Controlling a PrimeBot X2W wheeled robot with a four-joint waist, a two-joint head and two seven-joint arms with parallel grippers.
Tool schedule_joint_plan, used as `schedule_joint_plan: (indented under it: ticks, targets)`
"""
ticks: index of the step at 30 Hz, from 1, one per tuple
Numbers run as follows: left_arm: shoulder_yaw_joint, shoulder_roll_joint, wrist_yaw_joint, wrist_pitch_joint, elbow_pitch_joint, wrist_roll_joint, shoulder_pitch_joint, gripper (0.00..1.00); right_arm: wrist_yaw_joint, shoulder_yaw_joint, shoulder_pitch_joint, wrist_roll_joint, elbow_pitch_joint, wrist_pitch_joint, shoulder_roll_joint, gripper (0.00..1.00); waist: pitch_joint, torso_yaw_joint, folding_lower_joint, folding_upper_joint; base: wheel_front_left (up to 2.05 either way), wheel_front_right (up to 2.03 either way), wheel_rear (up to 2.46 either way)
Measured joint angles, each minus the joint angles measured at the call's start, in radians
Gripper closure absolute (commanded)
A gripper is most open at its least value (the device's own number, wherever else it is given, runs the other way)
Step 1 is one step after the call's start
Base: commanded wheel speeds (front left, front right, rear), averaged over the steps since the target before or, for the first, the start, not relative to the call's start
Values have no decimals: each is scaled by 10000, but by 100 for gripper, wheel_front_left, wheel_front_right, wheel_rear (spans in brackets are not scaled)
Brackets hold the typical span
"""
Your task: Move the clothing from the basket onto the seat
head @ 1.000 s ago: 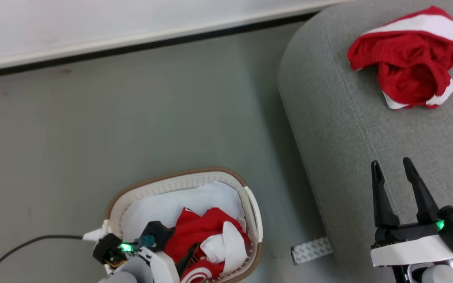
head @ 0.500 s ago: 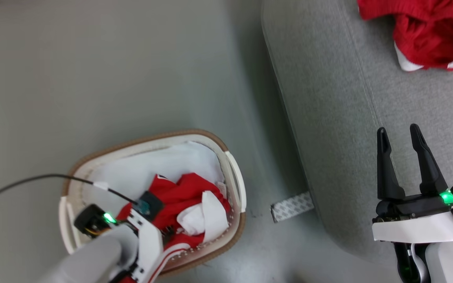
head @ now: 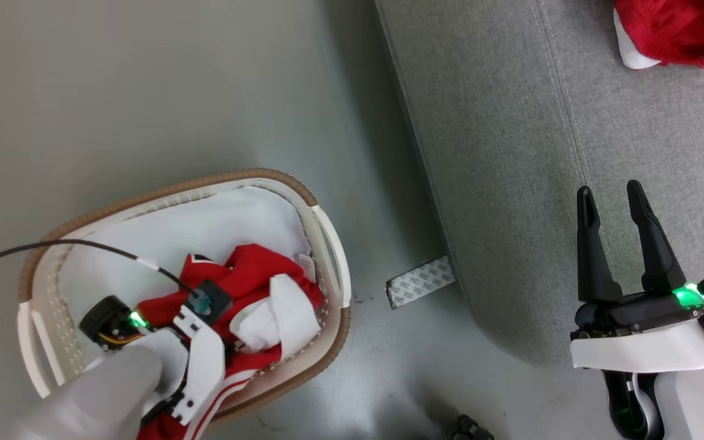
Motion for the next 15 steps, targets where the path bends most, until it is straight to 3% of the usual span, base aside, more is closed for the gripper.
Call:
schedule_joint_plan:
  ticks: [4, 5, 6, 8, 15]
  targets:
    - [-6, 59, 0, 506, 171, 370, 59, 0, 0, 88, -28, 59, -13, 0, 0, 0, 183, -100, 0, 0, 0, 0, 0]
    - [-6, 77, 0, 522, 178, 395, 76, 33, 2, 111, -43, 90, -19, 0, 0, 0, 222, -117, 0, 0, 0, 0, 0]
    - [-6, 92, 0, 537, 180, 428, 78, 58, 0, 134, -57, 94, -23, 0, 2, 0, 259, -137, 0, 0, 0, 0, 0]
    - [-6, 113, 0, 468, 184, 508, 73, 100, 2, 146, -65, 98, -23, 0, 0, 0, 315, -169, 0, 0, 0, 0, 0]
    - [-8, 59, 0, 40, 374, 571, 55, 100, 2, 75, -147, 98, 27, 0, 0, 0, 245, -149, 0, 0, 0, 0, 0]
